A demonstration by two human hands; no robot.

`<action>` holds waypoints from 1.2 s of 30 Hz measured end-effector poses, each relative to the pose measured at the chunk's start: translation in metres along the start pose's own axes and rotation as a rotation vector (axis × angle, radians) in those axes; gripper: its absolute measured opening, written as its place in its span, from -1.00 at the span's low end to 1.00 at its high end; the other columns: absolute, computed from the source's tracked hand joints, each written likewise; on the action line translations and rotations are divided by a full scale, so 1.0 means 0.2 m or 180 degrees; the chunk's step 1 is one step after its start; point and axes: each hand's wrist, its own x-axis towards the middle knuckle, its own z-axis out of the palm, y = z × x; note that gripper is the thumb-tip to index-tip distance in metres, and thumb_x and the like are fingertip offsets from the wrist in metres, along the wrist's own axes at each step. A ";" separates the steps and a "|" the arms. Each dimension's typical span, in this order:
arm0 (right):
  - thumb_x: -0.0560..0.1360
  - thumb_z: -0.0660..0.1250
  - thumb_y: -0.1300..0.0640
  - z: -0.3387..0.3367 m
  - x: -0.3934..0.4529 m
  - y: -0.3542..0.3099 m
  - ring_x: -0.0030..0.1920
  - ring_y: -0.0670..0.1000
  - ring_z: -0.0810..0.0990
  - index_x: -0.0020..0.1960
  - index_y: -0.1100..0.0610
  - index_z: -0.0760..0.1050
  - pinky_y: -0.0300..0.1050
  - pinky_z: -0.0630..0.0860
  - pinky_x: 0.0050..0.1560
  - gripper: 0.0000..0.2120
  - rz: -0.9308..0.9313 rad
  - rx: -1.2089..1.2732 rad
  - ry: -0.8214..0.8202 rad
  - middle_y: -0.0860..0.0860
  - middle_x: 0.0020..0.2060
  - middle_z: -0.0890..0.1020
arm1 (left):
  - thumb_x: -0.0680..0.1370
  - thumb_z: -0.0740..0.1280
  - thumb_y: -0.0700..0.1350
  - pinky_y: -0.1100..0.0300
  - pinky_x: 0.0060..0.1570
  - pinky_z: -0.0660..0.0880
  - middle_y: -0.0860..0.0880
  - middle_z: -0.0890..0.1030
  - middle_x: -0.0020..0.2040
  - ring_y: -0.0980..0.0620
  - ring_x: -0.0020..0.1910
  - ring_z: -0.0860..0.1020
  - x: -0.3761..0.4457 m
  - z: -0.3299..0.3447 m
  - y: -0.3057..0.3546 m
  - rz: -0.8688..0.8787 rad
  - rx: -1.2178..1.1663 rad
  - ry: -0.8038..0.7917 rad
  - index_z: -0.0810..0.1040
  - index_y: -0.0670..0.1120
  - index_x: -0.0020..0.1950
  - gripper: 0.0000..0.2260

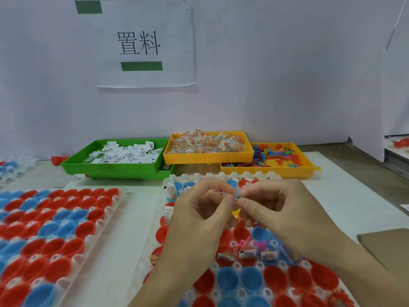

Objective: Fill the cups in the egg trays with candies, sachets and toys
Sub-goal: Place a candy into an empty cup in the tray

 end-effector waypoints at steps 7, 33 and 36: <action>0.39 0.44 0.01 0.03 -0.01 -0.02 -0.15 0.03 0.74 -0.02 -0.04 0.68 -0.15 0.65 -0.06 -0.83 0.0030 0.0221 -0.0072 0.03 -0.18 0.74 | 0.56 0.38 -0.30 0.27 -0.30 0.51 -0.05 0.64 -0.39 0.03 -0.40 0.61 0.00 -0.02 0.00 0.0091 -0.0038 0.0050 0.65 0.00 -0.08 -0.80; 0.46 0.48 0.29 0.00 -0.02 -0.07 -0.24 0.02 0.72 -0.11 0.06 0.70 -0.29 0.59 -0.22 -0.85 0.0270 0.0396 0.0070 0.07 -0.25 0.73 | 0.40 0.45 -0.21 0.24 -0.23 0.61 -0.15 0.71 -0.24 -0.05 -0.29 0.69 0.02 -0.03 0.01 -0.0214 -0.0404 -0.0124 0.66 -0.19 -0.03 -0.83; 0.48 0.45 0.21 -0.01 -0.02 -0.07 -0.24 0.02 0.70 -0.09 0.04 0.69 -0.26 0.59 -0.19 -0.91 0.0215 0.0356 -0.0010 0.08 -0.27 0.71 | 0.38 0.47 -0.17 0.23 -0.22 0.61 -0.14 0.72 -0.23 -0.07 -0.27 0.70 0.02 -0.03 0.00 -0.0299 -0.0449 -0.0081 0.65 -0.14 0.01 -0.78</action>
